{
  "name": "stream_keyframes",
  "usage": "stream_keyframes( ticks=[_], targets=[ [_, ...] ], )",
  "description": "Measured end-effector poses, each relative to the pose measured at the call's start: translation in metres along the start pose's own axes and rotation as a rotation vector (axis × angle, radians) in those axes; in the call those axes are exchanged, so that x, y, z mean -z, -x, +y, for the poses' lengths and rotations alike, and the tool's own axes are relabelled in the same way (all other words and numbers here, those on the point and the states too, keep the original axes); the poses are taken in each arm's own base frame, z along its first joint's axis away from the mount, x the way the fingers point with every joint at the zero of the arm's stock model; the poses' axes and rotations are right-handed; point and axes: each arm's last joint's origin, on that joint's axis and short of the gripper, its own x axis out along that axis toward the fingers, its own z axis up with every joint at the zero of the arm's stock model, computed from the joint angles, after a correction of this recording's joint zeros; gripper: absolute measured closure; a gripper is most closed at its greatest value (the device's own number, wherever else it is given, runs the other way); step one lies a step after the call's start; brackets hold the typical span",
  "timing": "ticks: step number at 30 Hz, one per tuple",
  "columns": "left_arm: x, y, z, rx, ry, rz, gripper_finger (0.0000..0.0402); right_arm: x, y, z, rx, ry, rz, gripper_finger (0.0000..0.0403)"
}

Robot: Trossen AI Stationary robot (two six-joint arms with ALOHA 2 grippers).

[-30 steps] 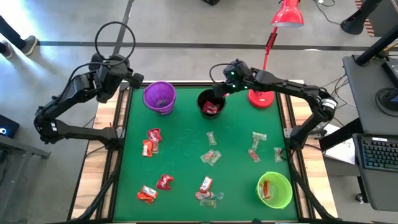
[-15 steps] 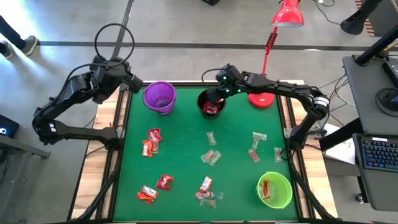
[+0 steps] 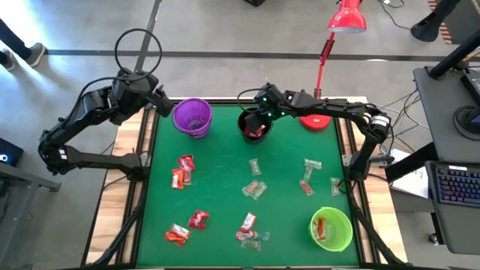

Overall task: Sort candy
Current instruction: Put the red candy pack into the black bucket, then put the red gummy into the violet bucket

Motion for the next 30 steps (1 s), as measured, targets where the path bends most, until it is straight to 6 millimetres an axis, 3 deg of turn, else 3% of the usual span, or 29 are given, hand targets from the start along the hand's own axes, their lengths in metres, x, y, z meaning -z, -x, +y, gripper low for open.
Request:
stream_keyframes(
  ticks=[12, 20, 25, 30],
  targets=[
    [0.001, 0.001, 0.001, 0.008, -0.034, -0.002, 0.0292, -0.007, 0.013, 0.005, 0.003, 0.024, -0.054, 0.0257],
    [0.002, 0.003, 0.002, 0.036, -0.047, -0.005, 0.0292, -0.024, 0.032, 0.019, -0.053, 0.031, -0.071, 0.025],
    [0.006, 0.005, -0.001, 0.193, -0.07, 0.026, 0.0292, -0.021, 0.038, 0.026, -0.121, 0.031, 0.027, 0.025],
    [0.009, 0.005, -0.001, 0.209, -0.087, 0.051, 0.0292, -0.013, 0.039, 0.04, -0.135, 0.058, 0.061, 0.025]
  ],
)
